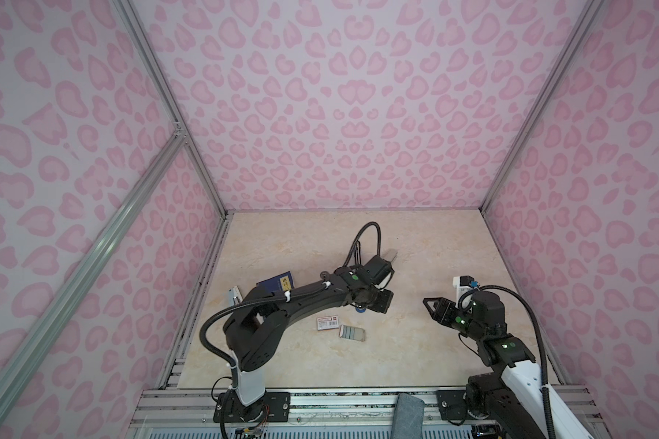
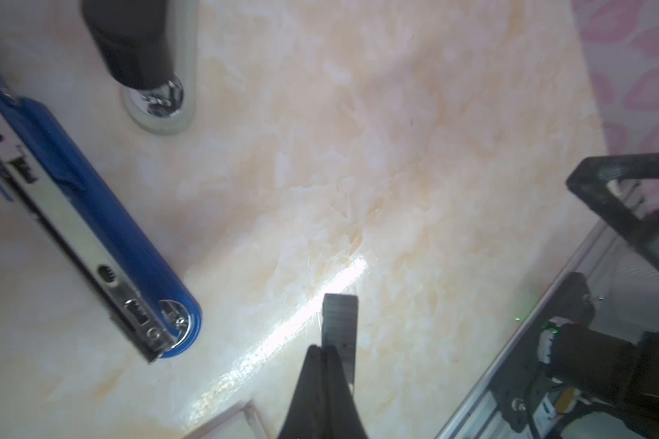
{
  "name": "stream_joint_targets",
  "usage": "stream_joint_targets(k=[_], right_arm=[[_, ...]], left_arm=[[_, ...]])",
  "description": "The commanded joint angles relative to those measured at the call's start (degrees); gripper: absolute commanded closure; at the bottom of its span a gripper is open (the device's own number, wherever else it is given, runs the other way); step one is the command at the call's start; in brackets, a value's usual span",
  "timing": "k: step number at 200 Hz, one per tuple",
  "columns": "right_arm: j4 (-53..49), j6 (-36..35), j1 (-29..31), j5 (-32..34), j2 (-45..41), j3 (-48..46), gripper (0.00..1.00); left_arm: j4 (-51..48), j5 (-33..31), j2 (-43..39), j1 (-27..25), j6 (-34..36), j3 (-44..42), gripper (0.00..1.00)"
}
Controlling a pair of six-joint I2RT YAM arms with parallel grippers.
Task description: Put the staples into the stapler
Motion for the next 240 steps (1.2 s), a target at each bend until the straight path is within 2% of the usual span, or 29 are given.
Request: stream_joint_targets(k=[1, 42, 72, 103, 166, 240], right_arm=[[12.0, 2.2, 2.3, -6.6, 2.3, 1.2, 0.49], [29.2, 7.0, 10.1, -10.6, 10.5, 4.3, 0.53], [41.9, 11.5, 15.4, -11.9, 16.3, 6.8, 0.53], [54.4, 17.0, 18.1, -13.0, 19.9, 7.9, 0.5], [62.0, 19.1, 23.4, -13.7, 22.6, 10.0, 0.52], [62.1, 17.8, 26.4, -13.8, 24.4, 11.2, 0.51]], left_arm=[[11.8, 10.4, -6.8, 3.1, -2.2, -6.2, 0.97], [26.4, 22.2, -21.7, 8.8, -6.9, -18.4, 0.97], [34.6, 26.0, -30.3, 10.7, -10.4, -23.8, 0.97], [40.4, 28.3, -35.7, 12.1, -14.1, -26.7, 0.97], [51.3, 31.2, -38.3, 12.7, -21.0, -29.8, 0.97], [53.1, 31.5, -38.0, 12.7, -22.8, -30.5, 0.97]])
